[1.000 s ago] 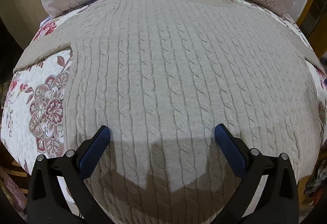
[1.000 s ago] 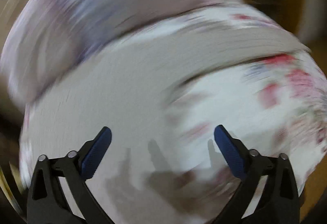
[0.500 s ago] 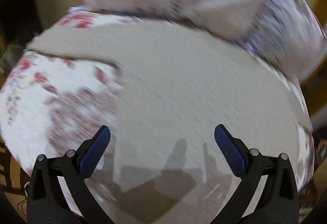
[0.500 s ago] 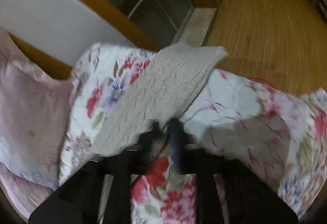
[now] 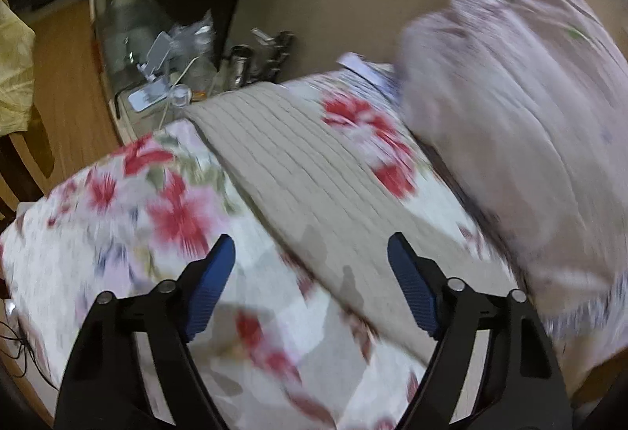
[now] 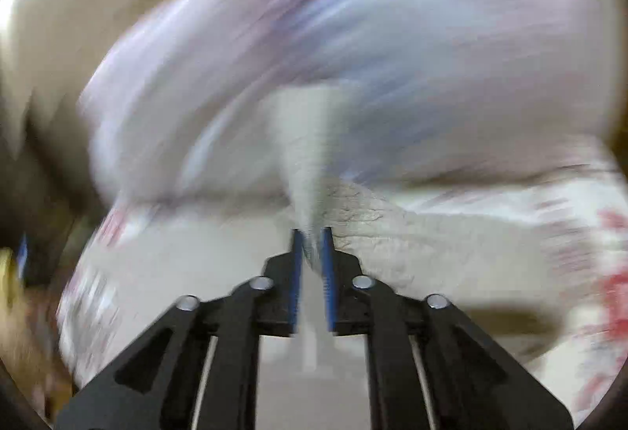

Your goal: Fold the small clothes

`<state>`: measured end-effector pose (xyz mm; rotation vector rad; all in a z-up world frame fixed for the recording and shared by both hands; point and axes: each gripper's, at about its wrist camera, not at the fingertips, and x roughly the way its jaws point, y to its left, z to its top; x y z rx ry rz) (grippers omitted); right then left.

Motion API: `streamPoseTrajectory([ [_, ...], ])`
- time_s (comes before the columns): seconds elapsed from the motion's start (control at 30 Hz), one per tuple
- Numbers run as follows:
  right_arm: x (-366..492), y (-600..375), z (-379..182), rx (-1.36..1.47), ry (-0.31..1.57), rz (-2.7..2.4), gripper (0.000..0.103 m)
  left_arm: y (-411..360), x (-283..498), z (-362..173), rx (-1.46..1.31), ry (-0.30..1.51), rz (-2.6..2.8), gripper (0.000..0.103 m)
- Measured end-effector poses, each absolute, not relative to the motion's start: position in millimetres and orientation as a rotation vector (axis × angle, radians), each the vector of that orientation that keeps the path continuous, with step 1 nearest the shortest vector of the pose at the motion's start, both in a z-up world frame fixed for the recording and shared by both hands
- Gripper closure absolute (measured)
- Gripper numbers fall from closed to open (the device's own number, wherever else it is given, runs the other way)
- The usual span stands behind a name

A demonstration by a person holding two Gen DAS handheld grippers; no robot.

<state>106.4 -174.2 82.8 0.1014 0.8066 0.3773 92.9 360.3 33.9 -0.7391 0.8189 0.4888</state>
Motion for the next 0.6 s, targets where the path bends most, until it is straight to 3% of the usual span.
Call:
streamPoseTrajectory([
  [0.03,98,-151,75,0.076,0.837,0.389,0.039,368,96,31,-0.746,0.827,0.499,0.028],
  [0.17,58,-130,65,0.039,0.859,0.394,0.024,398,111,19,-0.788,0.850,0.512,0.039],
  [0.23,61,-147,59,0.043,0.874,0.339,0.023,400,112,21,-0.789,0.822,0.518,0.039],
  [0.3,67,-174,54,0.139,0.909,0.257,0.022,408,116,21,-0.794,0.824,0.532,0.047],
  [0.4,73,-204,46,0.265,0.951,0.176,0.021,421,115,20,-0.828,0.814,0.575,0.076],
  [0.43,79,-209,42,0.282,0.959,0.164,0.021,425,116,18,-0.846,0.815,0.571,0.091],
  [0.6,68,-214,41,0.243,0.964,0.166,0.021,420,128,32,-0.790,0.802,0.574,0.097],
])
